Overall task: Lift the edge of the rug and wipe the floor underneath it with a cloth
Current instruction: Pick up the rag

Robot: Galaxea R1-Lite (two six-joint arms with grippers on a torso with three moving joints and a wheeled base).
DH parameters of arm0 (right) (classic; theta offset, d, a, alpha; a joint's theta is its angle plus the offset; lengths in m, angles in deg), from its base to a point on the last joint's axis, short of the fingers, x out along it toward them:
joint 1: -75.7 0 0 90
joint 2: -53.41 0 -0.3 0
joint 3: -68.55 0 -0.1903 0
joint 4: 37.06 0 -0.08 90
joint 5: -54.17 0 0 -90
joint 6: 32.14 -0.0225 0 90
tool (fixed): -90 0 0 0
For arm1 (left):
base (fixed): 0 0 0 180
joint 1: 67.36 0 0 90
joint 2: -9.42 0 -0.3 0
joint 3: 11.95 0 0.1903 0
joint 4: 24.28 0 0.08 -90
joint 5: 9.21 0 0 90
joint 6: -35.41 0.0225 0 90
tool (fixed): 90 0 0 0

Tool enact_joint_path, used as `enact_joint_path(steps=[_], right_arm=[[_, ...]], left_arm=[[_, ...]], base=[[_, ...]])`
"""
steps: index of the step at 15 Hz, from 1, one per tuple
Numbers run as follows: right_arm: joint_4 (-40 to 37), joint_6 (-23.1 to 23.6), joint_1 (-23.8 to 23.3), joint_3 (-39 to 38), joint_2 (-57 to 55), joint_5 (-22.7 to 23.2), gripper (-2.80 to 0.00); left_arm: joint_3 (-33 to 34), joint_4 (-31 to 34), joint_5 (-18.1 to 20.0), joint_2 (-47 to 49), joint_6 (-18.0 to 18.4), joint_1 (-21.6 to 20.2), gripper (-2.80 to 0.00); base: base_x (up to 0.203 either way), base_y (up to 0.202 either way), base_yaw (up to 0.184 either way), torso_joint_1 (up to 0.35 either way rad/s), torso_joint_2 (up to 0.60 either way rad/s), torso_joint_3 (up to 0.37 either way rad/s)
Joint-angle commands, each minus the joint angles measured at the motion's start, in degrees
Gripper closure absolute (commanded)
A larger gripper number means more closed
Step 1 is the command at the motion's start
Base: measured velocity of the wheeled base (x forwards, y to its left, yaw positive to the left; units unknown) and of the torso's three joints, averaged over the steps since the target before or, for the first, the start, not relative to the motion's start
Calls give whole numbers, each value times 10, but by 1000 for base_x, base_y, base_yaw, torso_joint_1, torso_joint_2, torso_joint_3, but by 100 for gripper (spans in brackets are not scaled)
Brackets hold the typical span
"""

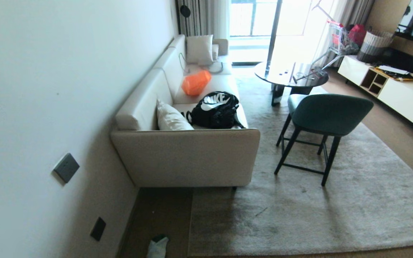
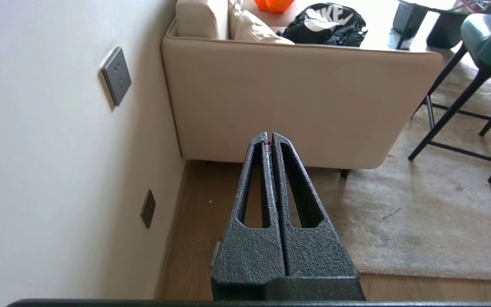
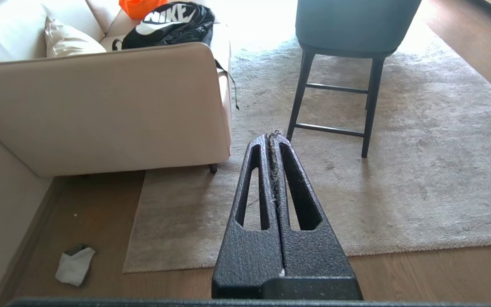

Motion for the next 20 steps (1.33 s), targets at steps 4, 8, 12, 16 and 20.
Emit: enact_joint_path(steps=[4, 8, 12, 16, 20], right_arm=[[0, 0, 0, 0, -1, -1, 0], [0, 0, 0, 0, -1, 0, 0], [0, 0, 0, 0, -1, 0, 0], [0, 0, 0, 0, -1, 0, 0], [0, 0, 0, 0, -1, 0, 0]], left_arm=[[-1, 0, 0, 0, -1, 0, 0], [-1, 0, 0, 0, -1, 0, 0], [0, 0, 0, 0, -1, 0, 0], [-1, 0, 0, 0, -1, 0, 0], [-1, 0, 0, 0, -1, 0, 0]], base=[[0, 0, 0, -135, 346, 217], [0, 0, 0, -168, 458, 283], [0, 0, 0, -186, 545, 353], [0, 0, 0, -155, 520, 367], [0, 0, 0, -126, 492, 369]])
